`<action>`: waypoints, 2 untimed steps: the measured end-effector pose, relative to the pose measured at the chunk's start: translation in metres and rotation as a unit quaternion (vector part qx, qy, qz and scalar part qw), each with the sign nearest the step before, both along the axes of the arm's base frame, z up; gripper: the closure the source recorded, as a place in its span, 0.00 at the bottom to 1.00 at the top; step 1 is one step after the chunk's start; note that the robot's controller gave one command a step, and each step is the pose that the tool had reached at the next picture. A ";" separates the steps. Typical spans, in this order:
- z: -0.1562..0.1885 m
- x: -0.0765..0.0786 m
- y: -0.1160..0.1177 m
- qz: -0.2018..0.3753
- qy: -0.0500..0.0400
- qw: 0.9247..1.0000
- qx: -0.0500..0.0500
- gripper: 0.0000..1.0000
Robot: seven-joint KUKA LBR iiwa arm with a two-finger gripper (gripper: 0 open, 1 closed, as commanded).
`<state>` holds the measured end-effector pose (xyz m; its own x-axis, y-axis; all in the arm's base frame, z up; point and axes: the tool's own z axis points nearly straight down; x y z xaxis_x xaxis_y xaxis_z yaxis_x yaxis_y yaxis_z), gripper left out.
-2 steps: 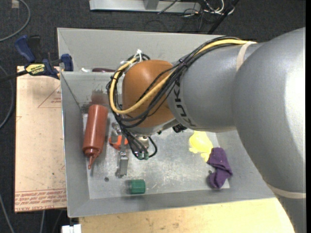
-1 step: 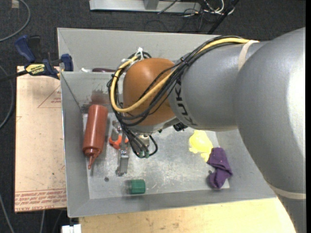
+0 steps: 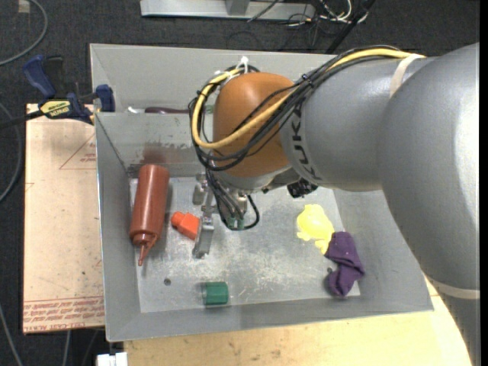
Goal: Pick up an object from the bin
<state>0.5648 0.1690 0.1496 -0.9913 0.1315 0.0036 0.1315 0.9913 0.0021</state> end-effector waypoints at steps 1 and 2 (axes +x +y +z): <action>-0.012 0.015 -0.017 0.052 -0.002 0.999 0.000 0.00; -0.017 0.015 -0.017 -0.057 -0.001 0.998 0.000 0.00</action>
Offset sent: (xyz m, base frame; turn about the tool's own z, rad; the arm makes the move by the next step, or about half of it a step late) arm 0.0138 -0.0146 -0.0191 0.1705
